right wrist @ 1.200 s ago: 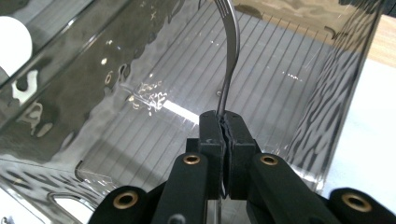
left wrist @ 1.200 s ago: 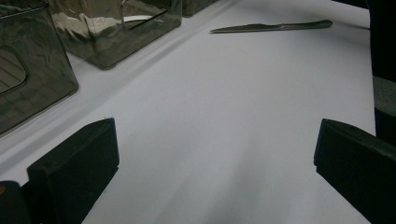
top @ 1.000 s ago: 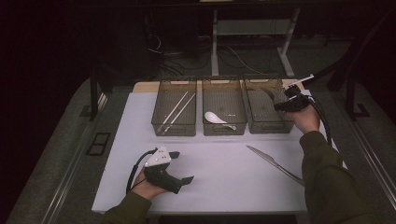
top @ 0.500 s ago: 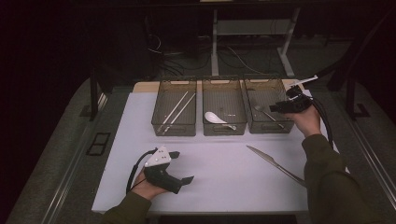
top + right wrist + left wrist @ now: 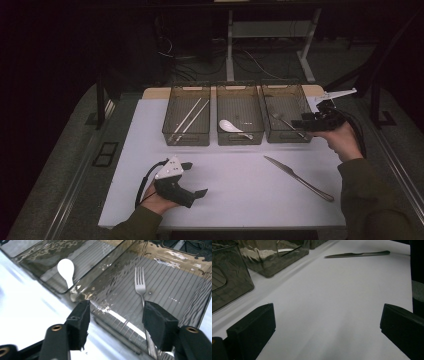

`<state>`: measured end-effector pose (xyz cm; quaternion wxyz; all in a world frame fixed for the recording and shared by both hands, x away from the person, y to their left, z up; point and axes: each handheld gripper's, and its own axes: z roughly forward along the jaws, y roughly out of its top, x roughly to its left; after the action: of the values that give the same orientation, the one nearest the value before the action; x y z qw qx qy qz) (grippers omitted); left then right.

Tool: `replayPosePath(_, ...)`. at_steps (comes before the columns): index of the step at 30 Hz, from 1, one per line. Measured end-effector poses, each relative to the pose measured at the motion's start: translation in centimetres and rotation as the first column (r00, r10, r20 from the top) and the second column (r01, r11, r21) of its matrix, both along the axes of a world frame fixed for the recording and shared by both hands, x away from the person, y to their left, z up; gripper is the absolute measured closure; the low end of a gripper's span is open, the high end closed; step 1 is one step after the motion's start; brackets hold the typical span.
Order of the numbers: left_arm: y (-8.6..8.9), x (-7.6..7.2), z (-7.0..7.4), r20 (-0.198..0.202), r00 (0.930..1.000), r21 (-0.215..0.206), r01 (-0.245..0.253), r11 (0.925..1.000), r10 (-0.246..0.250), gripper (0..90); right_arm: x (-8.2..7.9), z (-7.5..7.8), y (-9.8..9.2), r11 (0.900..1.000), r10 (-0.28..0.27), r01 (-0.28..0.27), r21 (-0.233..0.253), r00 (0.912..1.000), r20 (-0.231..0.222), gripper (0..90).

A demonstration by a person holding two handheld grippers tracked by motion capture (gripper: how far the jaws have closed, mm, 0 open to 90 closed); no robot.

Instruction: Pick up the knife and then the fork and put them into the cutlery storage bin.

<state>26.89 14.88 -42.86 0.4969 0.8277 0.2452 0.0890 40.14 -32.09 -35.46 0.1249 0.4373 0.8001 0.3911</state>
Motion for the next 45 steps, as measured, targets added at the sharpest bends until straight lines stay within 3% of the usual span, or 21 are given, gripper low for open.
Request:
replayPosePath(9, 0.0, 0.0, -0.1, -0.002, 1.0000, 0.004, 0.005, 1.0000, -0.005, 0.0, -3.4, 0.7, 0.4, 0.999, 0.042, -0.042, -0.014, 0.9989, -0.019, 36.5)
replayPosePath(17, -0.1, 0.0, -0.1, -0.003, 1.0000, 0.007, 0.005, 1.0000, -0.005, 0.0, -5.4, -0.1, 0.9, 0.993, 0.091, -0.094, -0.065, 0.9945, -0.052, 37.9)
replayPosePath(29, -0.1, 0.1, -0.1, -0.002, 1.0000, 0.008, 0.004, 1.0000, -0.004, 0.0, -8.0, -2.0, 1.6, 0.981, 0.103, -0.118, -0.152, 0.9894, -0.103, 40.8)
replayPosePath(36, 0.0, 0.0, 0.0, 0.002, 1.0000, 0.015, 0.006, 0.9999, -0.006, 0.0, -9.1, -2.9, 1.7, 0.967, 0.115, -0.146, -0.207, 0.9810, -0.157, 44.8)
replayPosePath(45, 0.0, 0.0, 0.0, 0.004, 1.0000, 0.024, 0.007, 0.9997, -0.007, 0.0, -9.9, -4.4, 2.3, 0.934, 0.122, -0.193, -0.301, 0.9627, -0.242, 51.7)
